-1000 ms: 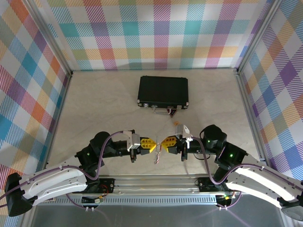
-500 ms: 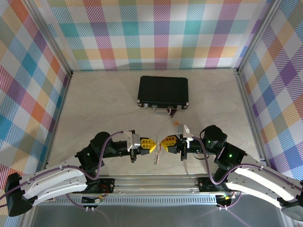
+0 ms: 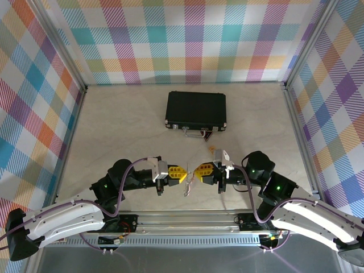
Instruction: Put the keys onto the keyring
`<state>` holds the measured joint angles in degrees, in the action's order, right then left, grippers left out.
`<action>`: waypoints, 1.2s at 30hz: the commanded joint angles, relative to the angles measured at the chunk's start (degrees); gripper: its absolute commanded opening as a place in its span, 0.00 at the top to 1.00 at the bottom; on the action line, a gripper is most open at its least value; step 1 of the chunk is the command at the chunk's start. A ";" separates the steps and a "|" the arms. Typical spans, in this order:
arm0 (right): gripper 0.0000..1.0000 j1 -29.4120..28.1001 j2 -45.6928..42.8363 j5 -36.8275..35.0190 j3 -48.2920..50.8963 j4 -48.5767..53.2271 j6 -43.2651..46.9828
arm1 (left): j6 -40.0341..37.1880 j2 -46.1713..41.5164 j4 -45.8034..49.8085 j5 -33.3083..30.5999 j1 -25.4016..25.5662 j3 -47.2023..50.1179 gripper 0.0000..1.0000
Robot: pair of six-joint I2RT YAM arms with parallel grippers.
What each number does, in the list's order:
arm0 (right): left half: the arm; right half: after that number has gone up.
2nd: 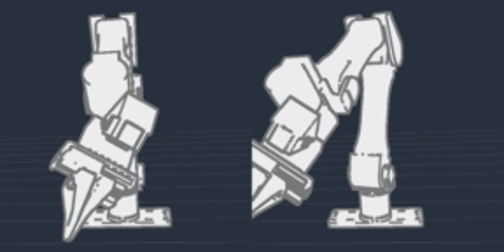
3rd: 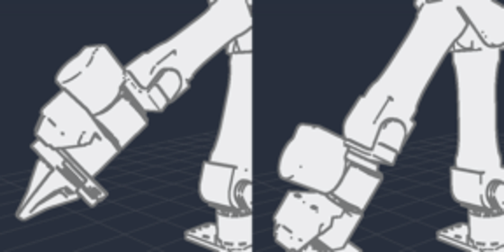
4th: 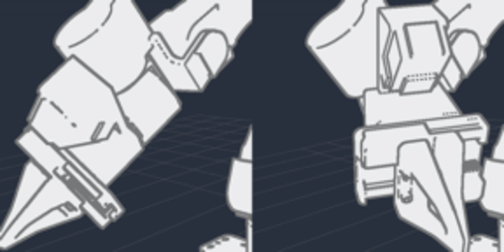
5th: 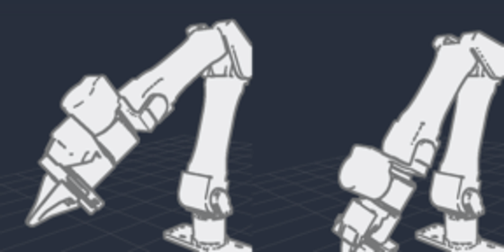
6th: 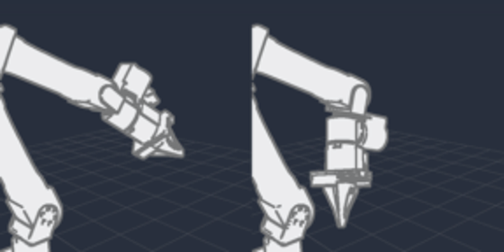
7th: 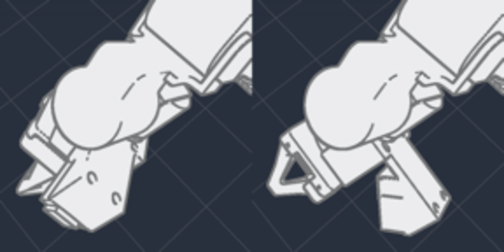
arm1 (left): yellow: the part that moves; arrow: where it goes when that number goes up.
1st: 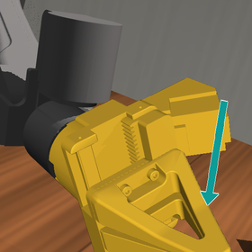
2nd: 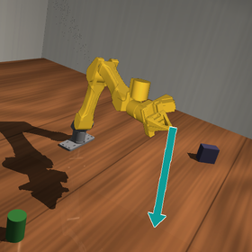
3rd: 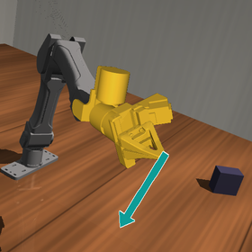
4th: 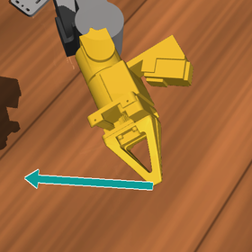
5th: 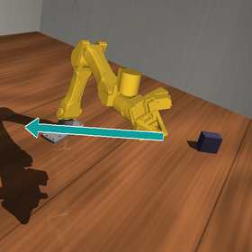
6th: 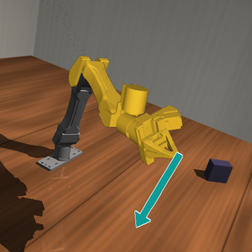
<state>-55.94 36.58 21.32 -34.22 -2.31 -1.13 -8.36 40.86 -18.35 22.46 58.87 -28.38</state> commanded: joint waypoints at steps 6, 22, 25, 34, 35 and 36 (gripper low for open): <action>1.00 -0.18 0.72 0.91 0.70 -4.08 -0.54 | 0.55 -0.10 -2.94 1.19 0.37 -0.54 1.00; 1.00 -0.22 1.05 0.80 0.74 -4.30 -0.40 | 0.63 -0.07 -2.90 1.46 0.36 -0.80 1.00; 1.00 -0.17 -0.24 -0.20 1.65 -5.21 -0.50 | 0.79 -0.05 -3.18 1.58 0.37 -0.67 1.00; 1.00 -0.21 -0.81 -0.76 2.73 -6.39 -0.73 | 1.85 0.31 -5.02 1.89 0.41 0.08 1.00; 1.00 -0.24 -0.80 -0.72 2.69 -6.61 -0.79 | 1.86 0.43 -5.10 1.91 0.37 0.08 1.00; 1.00 -0.22 -0.64 -0.67 2.75 -6.75 -0.71 | 1.94 0.45 -5.19 1.97 0.37 0.14 1.00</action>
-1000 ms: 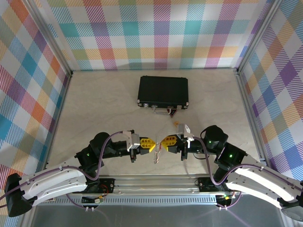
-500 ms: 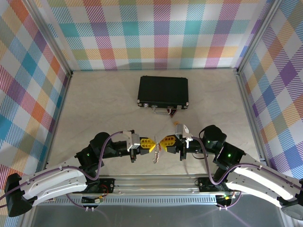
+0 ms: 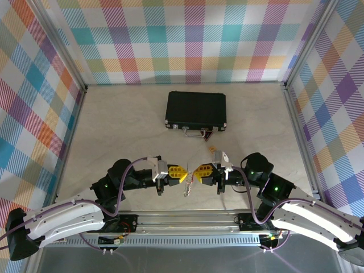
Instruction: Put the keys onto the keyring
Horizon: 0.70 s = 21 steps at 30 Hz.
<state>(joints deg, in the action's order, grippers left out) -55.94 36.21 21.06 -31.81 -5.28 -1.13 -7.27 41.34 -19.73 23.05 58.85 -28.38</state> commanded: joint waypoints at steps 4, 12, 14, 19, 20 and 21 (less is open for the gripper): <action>1.00 -0.23 -0.41 -0.58 0.28 -4.10 -0.58 | 0.80 -0.03 -3.87 1.23 0.42 0.23 1.00; 1.00 -0.21 -1.22 -1.63 0.78 -4.87 -0.50 | 0.85 -0.39 -3.91 1.04 0.39 0.44 1.00; 1.00 -0.21 -1.20 -1.81 0.75 -5.06 -0.39 | 0.85 -0.40 -3.86 1.12 0.39 0.45 1.00; 1.00 -0.14 -0.97 -1.97 0.83 -5.51 -0.30 | 0.82 -0.48 -3.87 1.03 0.39 0.48 1.00; 1.00 -0.17 -1.00 -1.99 0.80 -5.42 -0.24 | 0.84 -0.54 -3.88 1.03 0.39 0.52 1.00; 1.00 -0.22 -1.01 -2.07 0.87 -5.35 -0.15 | 0.81 -0.58 -3.85 1.03 0.39 0.48 1.00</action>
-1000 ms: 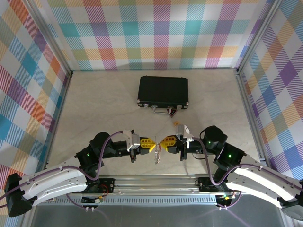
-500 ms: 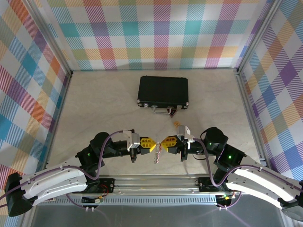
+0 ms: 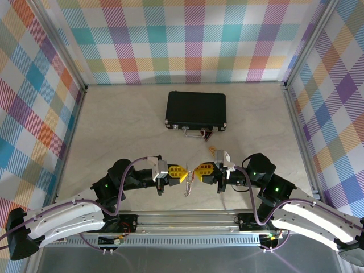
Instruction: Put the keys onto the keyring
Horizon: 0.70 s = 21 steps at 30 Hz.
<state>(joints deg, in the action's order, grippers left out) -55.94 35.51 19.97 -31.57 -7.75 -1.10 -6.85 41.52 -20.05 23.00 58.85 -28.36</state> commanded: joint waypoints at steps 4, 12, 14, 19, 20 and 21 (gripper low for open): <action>1.00 -0.17 -0.09 -0.98 0.64 -2.97 -0.08 | 0.44 -0.90 -3.46 0.90 0.39 0.76 1.00; 1.00 -0.17 0.26 -0.81 0.75 -4.02 -0.31 | 0.44 -1.10 -3.41 0.90 0.39 0.68 1.00; 1.00 -0.23 0.20 -0.80 0.77 -3.94 -0.28 | 0.37 -1.19 -3.15 0.90 0.39 0.68 1.00; 1.00 -0.22 -0.66 -1.24 0.85 -3.16 -0.31 | 0.35 -1.79 -2.56 0.74 0.39 0.68 1.00; 1.00 -0.22 -0.82 -1.33 0.91 -3.28 -0.44 | 0.25 -1.85 -2.40 0.64 0.39 0.62 1.00; 1.00 -0.22 -1.03 -1.33 0.96 -3.32 -0.59 | 0.19 -1.96 -2.29 0.64 0.39 0.63 1.00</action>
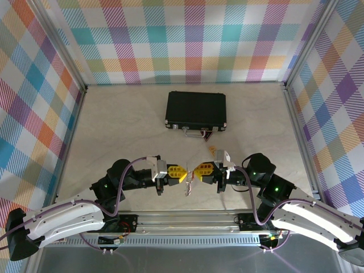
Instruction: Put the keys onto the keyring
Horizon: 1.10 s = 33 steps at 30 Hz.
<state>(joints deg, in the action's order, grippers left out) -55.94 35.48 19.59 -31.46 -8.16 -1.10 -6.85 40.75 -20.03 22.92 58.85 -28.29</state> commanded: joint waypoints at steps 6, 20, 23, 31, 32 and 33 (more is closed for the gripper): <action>1.00 -0.21 -0.17 -0.48 0.84 -4.01 -0.79 | 0.17 -0.86 -2.30 0.90 0.39 0.26 1.00; 1.00 -0.22 -0.15 1.06 0.89 -4.26 -1.60 | -0.44 -0.41 -1.50 -1.46 0.39 0.00 1.00; 1.00 -0.22 -0.45 0.97 1.45 -4.55 -1.86 | -0.44 -0.25 -1.50 -1.79 0.39 0.08 1.00; 1.00 -0.22 -0.08 1.15 2.20 -5.93 -2.41 | -0.45 -0.17 -1.68 -1.47 0.39 -0.01 1.00; 1.00 -0.19 -0.07 1.00 2.28 -5.96 -2.29 | -0.44 -0.13 -1.72 -1.32 0.39 0.00 1.00; 1.00 -0.22 0.07 0.85 2.41 -6.03 -2.41 | -0.44 -0.06 -1.82 -1.19 0.39 0.08 1.00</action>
<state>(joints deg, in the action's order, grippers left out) -55.94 35.68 19.77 -29.71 -11.18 -2.63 -6.90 40.82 -19.66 21.52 58.87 -28.29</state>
